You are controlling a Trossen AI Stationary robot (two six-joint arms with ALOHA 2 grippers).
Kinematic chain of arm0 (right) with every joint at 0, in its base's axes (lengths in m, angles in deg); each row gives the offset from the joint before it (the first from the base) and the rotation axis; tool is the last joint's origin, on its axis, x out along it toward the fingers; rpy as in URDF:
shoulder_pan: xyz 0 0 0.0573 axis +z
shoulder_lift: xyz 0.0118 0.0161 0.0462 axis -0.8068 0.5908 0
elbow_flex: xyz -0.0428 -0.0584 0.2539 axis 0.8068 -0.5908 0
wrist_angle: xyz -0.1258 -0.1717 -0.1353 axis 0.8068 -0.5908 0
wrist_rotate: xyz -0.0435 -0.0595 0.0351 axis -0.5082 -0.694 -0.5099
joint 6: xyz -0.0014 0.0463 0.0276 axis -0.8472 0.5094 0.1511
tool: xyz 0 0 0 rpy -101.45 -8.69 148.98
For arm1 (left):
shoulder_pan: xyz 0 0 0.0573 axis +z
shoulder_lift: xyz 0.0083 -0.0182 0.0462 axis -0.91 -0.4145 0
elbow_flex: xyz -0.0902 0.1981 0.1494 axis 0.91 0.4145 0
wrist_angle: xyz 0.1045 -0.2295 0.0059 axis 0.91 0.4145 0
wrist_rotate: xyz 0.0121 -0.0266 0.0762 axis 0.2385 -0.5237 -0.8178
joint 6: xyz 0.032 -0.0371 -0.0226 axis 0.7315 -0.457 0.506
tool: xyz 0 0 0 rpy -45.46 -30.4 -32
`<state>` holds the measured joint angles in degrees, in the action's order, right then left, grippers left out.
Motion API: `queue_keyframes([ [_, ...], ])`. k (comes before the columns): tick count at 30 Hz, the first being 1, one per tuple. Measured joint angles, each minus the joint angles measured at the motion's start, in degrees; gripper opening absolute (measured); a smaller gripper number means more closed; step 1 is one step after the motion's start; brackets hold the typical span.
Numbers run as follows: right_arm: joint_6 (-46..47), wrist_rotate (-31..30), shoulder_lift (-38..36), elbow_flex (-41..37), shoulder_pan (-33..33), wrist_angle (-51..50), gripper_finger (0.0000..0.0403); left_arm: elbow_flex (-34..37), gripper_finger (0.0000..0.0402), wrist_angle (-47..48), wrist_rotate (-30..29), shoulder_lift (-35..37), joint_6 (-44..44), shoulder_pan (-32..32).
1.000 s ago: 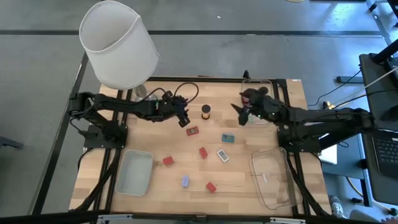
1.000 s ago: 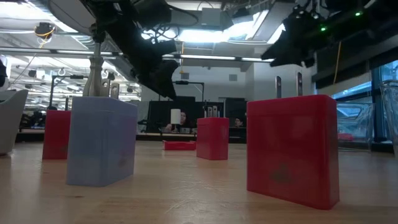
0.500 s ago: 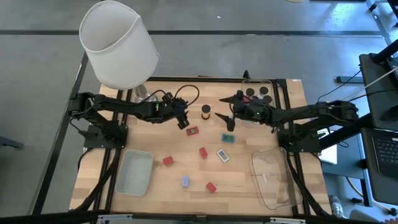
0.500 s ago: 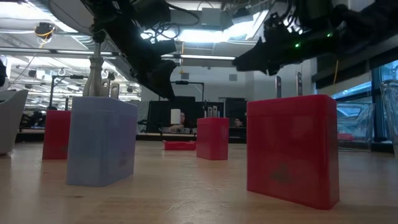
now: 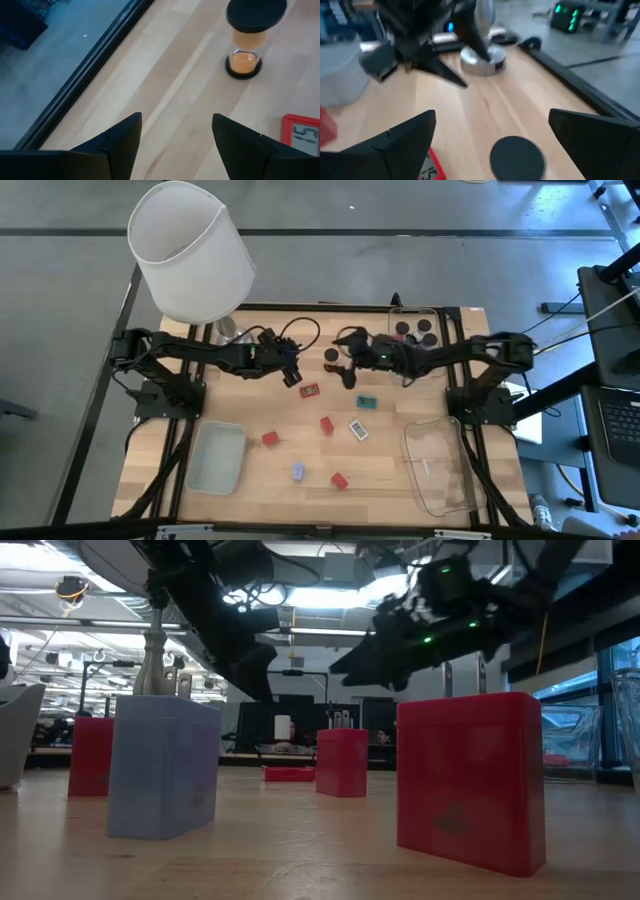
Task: Pick & Place Office items
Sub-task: Put the orange sand timer into the top transparent bin
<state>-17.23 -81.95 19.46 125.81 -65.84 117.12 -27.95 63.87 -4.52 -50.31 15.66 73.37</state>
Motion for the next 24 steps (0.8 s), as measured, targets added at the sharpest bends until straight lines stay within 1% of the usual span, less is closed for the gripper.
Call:
queue_keyframes([
  [4, -2.13, -1.99, 4.25, 5.81, -0.07, -8.94, 0.0392, 0.00, 0.0239, 0.26, -1.92, 0.00, -0.58, 0.00],
  [8, -3.25, -4.09, 7.31, 10.10, -0.11, -15.38, 0.0391, 0.00, 0.0239, 0.28, -2.04, 0.00, -0.76, 0.00],
  [11, -3.25, -4.78, 8.63, 11.50, -0.35, -17.07, 0.0391, 0.00, 0.0239, 0.28, -2.04, 0.00, -0.52, 0.00],
  [19, -2.84, -5.00, 8.63, 11.54, -0.55, -17.51, 0.0391, 0.00, 0.0239, 0.28, -2.03, 0.00, -0.41, 0.11],
  [24, -1.16, -4.57, 8.63, 11.54, -0.55, -20.88, 0.0386, 0.00, 0.0239, 0.30, -2.02, 0.00, -0.41, 0.11],
])
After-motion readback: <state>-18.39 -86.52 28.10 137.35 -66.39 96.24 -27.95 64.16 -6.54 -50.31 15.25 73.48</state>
